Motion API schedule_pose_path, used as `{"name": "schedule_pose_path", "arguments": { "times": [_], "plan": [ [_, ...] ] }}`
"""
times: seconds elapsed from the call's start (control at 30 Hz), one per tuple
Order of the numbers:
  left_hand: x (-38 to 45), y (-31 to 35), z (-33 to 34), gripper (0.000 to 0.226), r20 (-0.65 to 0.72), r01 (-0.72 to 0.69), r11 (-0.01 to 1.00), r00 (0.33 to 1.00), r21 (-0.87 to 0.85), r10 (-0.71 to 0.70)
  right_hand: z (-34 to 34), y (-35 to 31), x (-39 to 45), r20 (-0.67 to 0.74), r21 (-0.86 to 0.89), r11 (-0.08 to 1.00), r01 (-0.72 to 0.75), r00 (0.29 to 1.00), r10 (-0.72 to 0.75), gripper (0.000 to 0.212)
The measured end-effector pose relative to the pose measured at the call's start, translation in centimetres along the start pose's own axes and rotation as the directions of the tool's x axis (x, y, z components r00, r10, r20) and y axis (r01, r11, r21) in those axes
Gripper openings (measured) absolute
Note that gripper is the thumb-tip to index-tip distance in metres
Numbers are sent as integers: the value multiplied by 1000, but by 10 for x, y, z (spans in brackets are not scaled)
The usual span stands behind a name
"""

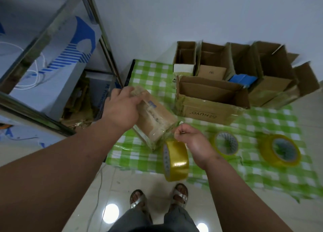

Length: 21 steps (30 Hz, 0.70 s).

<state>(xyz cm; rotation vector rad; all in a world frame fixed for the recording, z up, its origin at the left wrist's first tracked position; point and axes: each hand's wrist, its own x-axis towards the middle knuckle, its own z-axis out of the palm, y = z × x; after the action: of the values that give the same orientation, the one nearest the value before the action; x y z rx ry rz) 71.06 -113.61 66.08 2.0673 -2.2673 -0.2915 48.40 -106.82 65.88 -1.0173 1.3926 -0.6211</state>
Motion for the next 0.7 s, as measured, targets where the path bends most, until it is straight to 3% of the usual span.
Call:
{"name": "schedule_pose_path", "arguments": {
  "times": [0.03, 0.1, 0.17, 0.23, 0.4, 0.47, 0.6, 0.7],
  "plan": [
    [-5, 6, 3, 55, -21, 53, 997, 998, -48, -54, -5, -1, 0, -28, 7, 1000, 2, 1000, -2, 28],
    [-18, 17, 13, 80, 52, 96, 994, 994, -52, -93, -11, -2, 0, -60, 4, 1000, 13, 998, -13, 28],
    [-33, 27, 23, 103, 146, 54, 998, 988, -28, -50, -13, -5, 2, -65, 3, 999, 34, 997, -33, 28],
    [-41, 30, 30, 110, 189, -13, 999, 982, -45, 21, -12, -8, 2, -50, 12, 999, 53, 997, -52, 28],
    [-29, 16, 27, 79, 225, -240, 960, 937, -143, 268, -15, -5, 0, -3, 96, 994, 58, 998, -58, 25],
    [-24, 10, 24, 73, 220, -271, 952, 929, -141, 297, -16, -5, -1, 6, 124, 991, 60, 998, -61, 24],
    [-27, 7, 20, 85, 256, -163, 972, 945, -170, 204, -12, -12, -3, 62, 123, 991, 56, 996, -64, 22],
    [-40, 16, 12, 68, 196, -27, 955, 977, -294, 88, -5, -19, -4, 127, 112, 993, 44, 990, -58, 19]
  ]
}}
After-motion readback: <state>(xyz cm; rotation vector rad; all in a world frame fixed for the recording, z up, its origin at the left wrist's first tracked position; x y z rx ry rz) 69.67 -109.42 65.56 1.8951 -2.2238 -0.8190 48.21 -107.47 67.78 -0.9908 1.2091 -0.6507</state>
